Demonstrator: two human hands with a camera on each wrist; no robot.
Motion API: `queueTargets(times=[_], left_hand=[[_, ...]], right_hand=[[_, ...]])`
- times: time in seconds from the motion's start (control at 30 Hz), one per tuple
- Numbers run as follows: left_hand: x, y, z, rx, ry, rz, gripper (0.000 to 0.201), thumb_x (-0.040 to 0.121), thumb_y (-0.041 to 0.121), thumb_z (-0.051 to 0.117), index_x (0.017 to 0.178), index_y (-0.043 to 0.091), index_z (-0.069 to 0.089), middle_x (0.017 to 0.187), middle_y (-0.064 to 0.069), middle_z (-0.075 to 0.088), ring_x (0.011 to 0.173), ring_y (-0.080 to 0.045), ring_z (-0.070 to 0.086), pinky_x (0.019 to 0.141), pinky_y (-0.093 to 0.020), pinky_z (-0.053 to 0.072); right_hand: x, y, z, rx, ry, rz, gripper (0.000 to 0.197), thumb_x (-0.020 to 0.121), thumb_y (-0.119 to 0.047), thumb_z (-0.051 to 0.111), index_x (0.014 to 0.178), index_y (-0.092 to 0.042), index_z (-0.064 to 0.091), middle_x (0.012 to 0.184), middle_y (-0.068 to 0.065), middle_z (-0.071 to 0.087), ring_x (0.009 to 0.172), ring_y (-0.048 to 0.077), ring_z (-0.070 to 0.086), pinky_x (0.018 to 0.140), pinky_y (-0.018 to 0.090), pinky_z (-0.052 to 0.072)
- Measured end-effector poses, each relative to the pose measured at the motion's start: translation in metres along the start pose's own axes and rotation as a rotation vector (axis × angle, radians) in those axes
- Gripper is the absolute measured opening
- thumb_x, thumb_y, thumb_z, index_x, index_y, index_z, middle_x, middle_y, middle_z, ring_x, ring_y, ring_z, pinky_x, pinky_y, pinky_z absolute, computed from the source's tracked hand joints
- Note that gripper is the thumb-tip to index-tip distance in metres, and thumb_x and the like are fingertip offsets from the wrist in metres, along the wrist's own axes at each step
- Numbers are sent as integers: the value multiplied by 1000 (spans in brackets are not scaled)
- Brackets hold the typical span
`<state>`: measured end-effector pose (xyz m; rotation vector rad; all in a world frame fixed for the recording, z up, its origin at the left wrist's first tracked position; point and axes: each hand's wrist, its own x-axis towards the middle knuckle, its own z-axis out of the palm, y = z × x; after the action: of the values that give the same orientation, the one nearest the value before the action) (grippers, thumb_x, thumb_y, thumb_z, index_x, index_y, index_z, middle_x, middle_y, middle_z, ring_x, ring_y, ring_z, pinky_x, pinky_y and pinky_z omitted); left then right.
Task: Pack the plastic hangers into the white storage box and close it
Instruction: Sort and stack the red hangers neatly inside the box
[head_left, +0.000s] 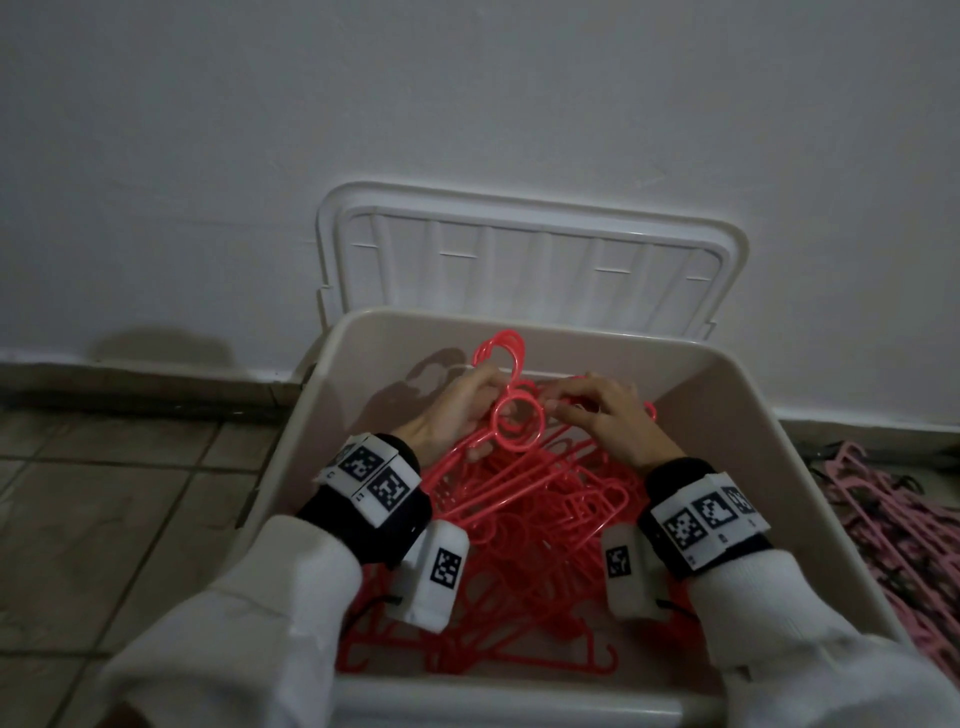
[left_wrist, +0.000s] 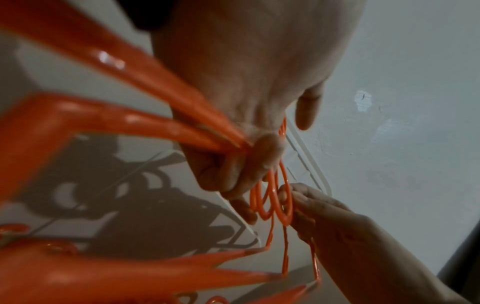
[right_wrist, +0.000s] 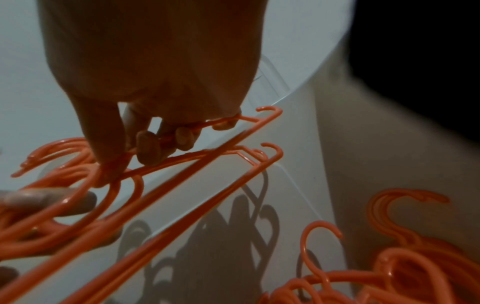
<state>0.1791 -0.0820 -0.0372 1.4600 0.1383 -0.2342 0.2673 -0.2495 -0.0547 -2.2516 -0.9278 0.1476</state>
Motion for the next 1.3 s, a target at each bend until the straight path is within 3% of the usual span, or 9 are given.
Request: queueTargets(times=[0.1, 0.27, 0.43, 0.57, 0.7, 0.77, 0.93, 1.13, 1.3], left_hand=[[6, -3, -3, -7, 73, 6, 33, 92, 16, 27, 92, -5, 53, 65, -15, 48, 31, -12, 38, 31, -17, 32], [3, -4, 0, 155, 96, 11, 30, 100, 11, 32, 86, 3, 57, 52, -3, 63, 35, -11, 53, 40, -19, 45], [9, -9, -6, 388, 193, 49, 34, 102, 18, 32, 114, -4, 55, 116, -23, 61, 96, -22, 54, 94, -40, 42], [11, -9, -9, 455, 230, 81, 35, 103, 17, 30, 119, 1, 56, 113, -10, 58, 99, -15, 52, 77, -20, 39], [9, -10, -10, 404, 276, 118, 25, 102, 16, 31, 102, 12, 57, 77, 3, 56, 50, 9, 57, 51, -6, 42], [8, -10, -8, 409, 264, 103, 27, 102, 15, 32, 91, 14, 57, 77, 7, 52, 48, 4, 55, 52, -5, 41], [9, -7, -3, 296, 179, 107, 30, 102, 13, 32, 111, -2, 56, 79, -3, 59, 43, 1, 55, 55, -10, 45], [5, -7, -1, 350, 125, 132, 14, 96, 13, 47, 97, 9, 60, 74, -3, 62, 47, -8, 57, 51, -21, 48], [1, -8, -15, 1141, 482, 131, 34, 97, 44, 37, 108, 15, 52, 104, -11, 64, 97, -31, 60, 69, -32, 34]], right_hand=[[0, -2, 0, 27, -1, 32, 13, 73, -59, 48, 74, -56, 61, 91, -24, 65, 101, 12, 57, 100, 55, 32], [-2, -2, -2, 20, 14, 20, 15, 81, -45, 55, 68, -52, 60, 81, -17, 66, 93, 14, 57, 99, 56, 31], [-2, 0, 4, -29, -6, -46, 30, 68, -66, 39, 72, -45, 59, 76, 4, 67, 72, 7, 48, 93, 51, 35], [-4, -4, 1, -18, 30, -59, 21, 79, -53, 53, 79, -37, 67, 78, -18, 64, 77, -5, 49, 93, 52, 35], [-5, -5, 3, -24, -9, -101, 40, 73, -61, 48, 84, -30, 72, 79, -22, 64, 79, -1, 52, 89, 51, 39], [-4, -2, 9, -69, 12, -112, 41, 74, -62, 41, 85, -35, 69, 81, -23, 62, 82, 5, 52, 89, 52, 40], [-1, 7, 7, 42, 165, -99, 29, 82, -43, 51, 89, -21, 69, 86, -7, 64, 81, 10, 54, 77, 38, 45], [0, 9, 9, 140, 238, -100, 16, 80, -20, 69, 89, -16, 57, 86, -4, 57, 77, 3, 51, 69, 8, 39], [-4, 8, 2, 117, 284, -127, 11, 75, -18, 64, 83, -17, 57, 83, -7, 54, 80, -10, 49, 74, 4, 34]])
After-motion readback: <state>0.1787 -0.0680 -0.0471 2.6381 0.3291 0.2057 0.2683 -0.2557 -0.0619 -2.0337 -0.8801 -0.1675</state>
